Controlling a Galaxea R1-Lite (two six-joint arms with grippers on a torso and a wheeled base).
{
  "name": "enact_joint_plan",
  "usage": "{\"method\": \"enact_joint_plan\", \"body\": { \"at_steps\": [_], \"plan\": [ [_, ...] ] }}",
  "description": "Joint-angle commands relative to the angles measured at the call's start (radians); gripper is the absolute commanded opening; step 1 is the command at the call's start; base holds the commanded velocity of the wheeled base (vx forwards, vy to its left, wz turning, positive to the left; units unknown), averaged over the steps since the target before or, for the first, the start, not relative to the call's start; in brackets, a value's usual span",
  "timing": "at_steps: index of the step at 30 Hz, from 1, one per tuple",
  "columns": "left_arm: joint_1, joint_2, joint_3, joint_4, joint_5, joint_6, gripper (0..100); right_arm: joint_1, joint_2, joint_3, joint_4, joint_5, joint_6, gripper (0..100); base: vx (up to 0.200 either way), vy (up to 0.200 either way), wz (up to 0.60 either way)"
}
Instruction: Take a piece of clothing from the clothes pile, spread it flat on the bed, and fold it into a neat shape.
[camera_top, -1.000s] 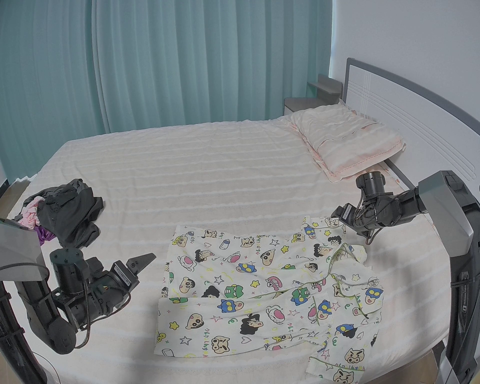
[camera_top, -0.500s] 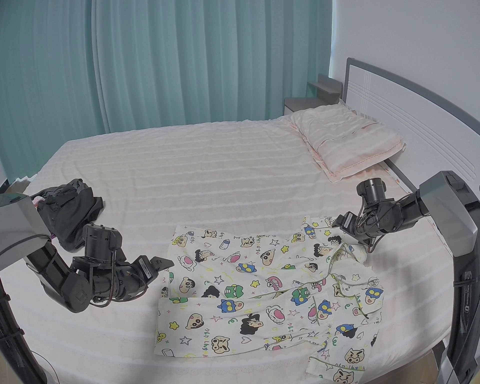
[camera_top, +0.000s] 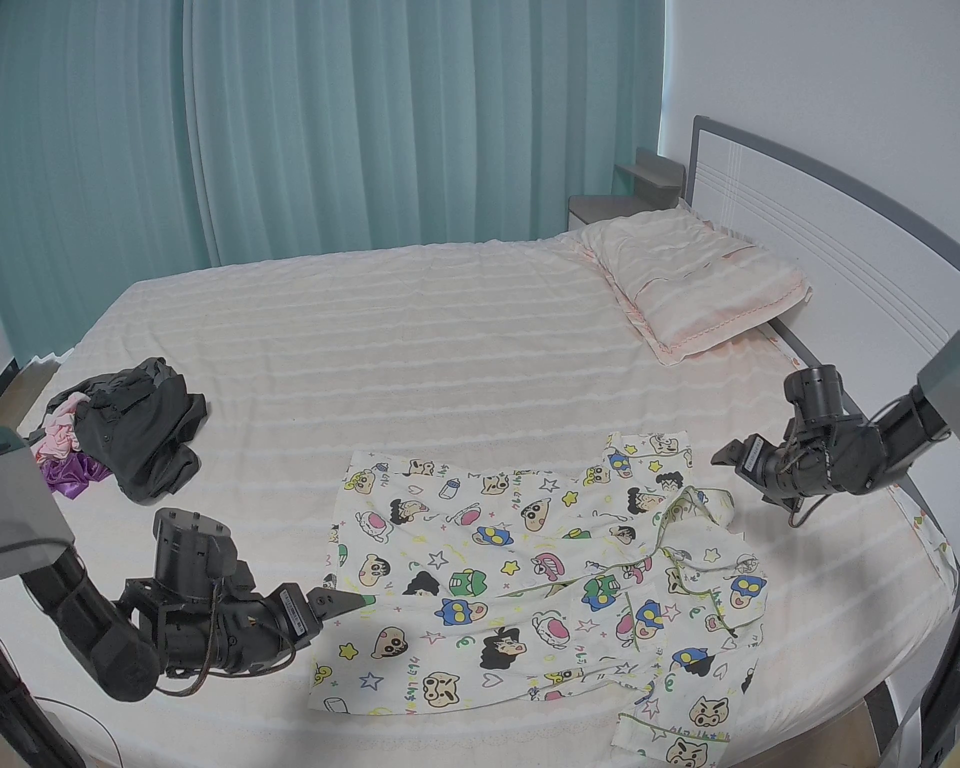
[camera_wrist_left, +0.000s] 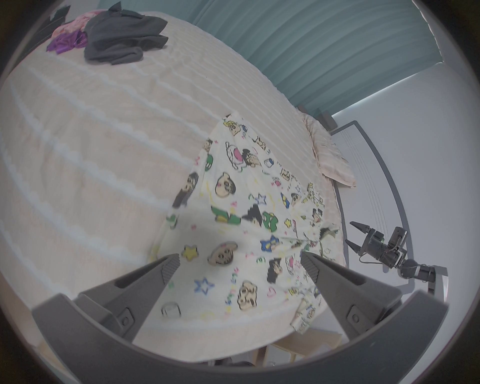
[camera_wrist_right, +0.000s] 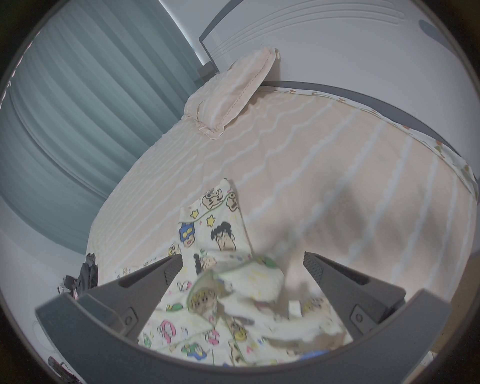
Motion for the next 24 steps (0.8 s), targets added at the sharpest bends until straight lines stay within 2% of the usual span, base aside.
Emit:
{"method": "enact_joint_plan", "body": {
  "at_steps": [1, 3, 6, 11, 18, 21, 24],
  "plan": [
    [-0.127, -0.186, 0.156, -0.055, -0.004, -0.143, 100, 0.012, -0.321, 0.355, -0.151, 0.028, -0.013, 100, 0.0, 0.0, 0.0],
    [-0.147, -0.2, 0.169, -0.055, -0.004, -0.166, 100, 0.016, -0.361, 0.427, -0.179, 0.03, -0.01, 100, 0.0, 0.0, 0.0],
    [-0.165, -0.204, 0.187, -0.055, 0.001, -0.176, 100, 0.027, -0.4, 0.518, -0.213, 0.04, -0.011, 100, -0.2, 0.0, 0.0],
    [-0.239, -0.198, 0.215, -0.053, 0.064, -0.223, 100, 0.053, -0.414, 0.668, -0.32, 0.04, -0.004, 100, -0.2, 0.0, 0.0],
    [-0.286, -0.17, 0.213, -0.052, 0.108, -0.281, 100, 0.053, -0.402, 0.713, -0.374, 0.044, -0.002, 100, -0.2, 0.0, 0.0],
    [-0.288, -0.146, 0.208, -0.056, 0.113, -0.278, 100, 0.054, -0.399, 0.717, -0.375, 0.045, -0.002, 100, 0.0, 0.0, 0.0],
    [-0.272, -0.023, 0.129, -0.058, 0.176, -0.278, 100, 0.081, -0.394, 0.722, -0.375, 0.045, 0.001, 100, 0.0, 0.0, 0.0]
  ]
}}
